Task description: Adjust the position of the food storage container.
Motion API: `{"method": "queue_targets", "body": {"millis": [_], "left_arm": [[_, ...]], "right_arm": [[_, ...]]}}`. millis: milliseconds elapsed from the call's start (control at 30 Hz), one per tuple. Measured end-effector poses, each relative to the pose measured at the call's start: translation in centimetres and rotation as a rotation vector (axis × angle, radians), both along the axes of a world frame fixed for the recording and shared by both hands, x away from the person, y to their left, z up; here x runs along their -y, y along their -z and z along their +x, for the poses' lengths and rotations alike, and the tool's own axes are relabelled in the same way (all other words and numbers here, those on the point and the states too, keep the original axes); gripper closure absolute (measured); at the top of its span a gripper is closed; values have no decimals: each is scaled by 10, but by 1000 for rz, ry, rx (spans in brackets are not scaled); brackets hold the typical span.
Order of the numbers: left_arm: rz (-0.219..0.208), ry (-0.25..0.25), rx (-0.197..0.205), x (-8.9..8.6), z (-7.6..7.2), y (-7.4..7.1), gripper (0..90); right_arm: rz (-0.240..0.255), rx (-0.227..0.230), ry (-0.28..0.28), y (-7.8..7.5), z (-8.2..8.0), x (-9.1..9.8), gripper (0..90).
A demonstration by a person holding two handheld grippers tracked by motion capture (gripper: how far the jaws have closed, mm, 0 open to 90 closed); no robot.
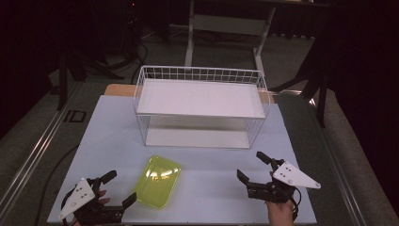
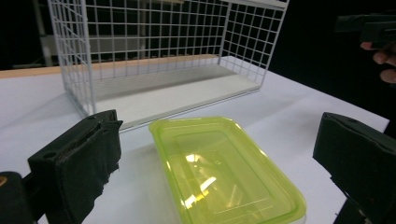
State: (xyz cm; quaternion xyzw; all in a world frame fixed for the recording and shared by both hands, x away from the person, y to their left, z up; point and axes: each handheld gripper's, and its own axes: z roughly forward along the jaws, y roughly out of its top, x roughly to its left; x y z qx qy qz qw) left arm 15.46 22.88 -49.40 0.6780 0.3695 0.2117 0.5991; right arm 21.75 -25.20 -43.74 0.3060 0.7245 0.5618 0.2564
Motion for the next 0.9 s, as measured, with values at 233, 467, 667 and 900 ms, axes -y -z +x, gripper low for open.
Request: {"method": "queue_targets", "body": {"millis": [233,467,667,900], "left_arm": [[21,9,-33,5,-2,-2,17],[9,43,-89,16,-8,-8,17],[100,87,-120,17,-10,-9,282],[186,129,-166,12,-12,-4,642]], "right_arm": [[1,0,3,0,-2,1,116],[12,-5,1,0,-2,1,116],[14,-8,-6,0,-2,1,116],[14,-14,-14,1,0,0,116]]}}
